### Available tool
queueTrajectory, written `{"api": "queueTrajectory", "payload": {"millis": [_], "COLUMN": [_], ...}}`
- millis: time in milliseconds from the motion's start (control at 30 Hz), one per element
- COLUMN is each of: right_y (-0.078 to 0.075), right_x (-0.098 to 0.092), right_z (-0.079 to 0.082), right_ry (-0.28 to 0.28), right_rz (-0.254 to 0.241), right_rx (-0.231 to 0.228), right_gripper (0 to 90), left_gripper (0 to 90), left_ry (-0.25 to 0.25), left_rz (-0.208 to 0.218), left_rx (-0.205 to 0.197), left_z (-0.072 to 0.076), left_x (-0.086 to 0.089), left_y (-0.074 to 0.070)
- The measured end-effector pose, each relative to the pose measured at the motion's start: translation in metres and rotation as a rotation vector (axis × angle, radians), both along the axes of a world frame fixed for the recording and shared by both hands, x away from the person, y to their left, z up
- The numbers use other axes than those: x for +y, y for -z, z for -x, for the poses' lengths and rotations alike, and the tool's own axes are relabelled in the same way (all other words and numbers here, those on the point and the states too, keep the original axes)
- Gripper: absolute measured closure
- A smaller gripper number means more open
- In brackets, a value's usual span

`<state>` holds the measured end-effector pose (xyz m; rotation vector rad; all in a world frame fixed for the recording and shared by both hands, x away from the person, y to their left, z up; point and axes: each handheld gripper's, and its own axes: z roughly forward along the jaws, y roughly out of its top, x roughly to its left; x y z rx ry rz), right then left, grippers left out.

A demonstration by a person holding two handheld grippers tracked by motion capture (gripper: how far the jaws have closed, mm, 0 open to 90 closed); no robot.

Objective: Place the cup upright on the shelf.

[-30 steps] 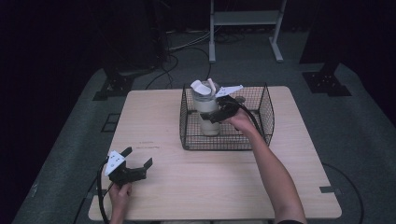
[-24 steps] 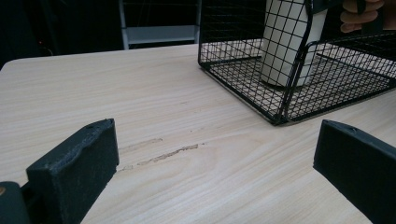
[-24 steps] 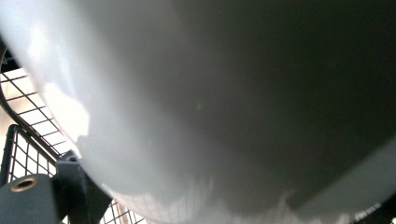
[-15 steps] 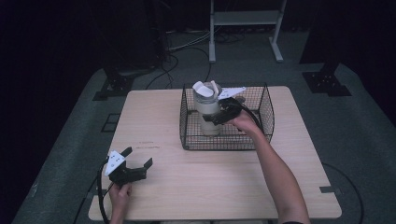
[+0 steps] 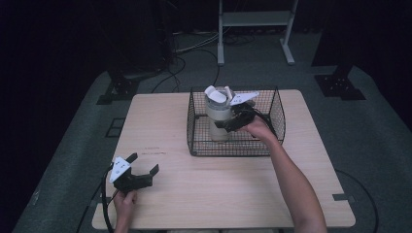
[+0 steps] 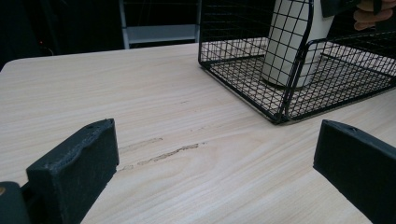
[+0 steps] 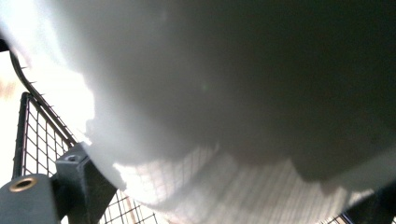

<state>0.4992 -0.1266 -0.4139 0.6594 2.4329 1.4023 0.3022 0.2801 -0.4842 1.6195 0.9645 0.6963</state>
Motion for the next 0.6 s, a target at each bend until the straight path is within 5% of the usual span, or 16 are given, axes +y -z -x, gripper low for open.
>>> {"api": "queueTrajectory", "payload": {"millis": [600], "right_y": [-0.0053], "right_x": [-0.0073], "right_z": [0.007], "right_ry": [0.009], "right_rz": [0.03], "right_rx": [-0.008], "right_gripper": [8.5], "left_gripper": [0.0], "left_ry": [-0.003], "left_rz": [-0.005], "left_rx": [0.002], "left_z": [-0.0003], "left_x": [-0.0003], "left_y": [0.0]}}
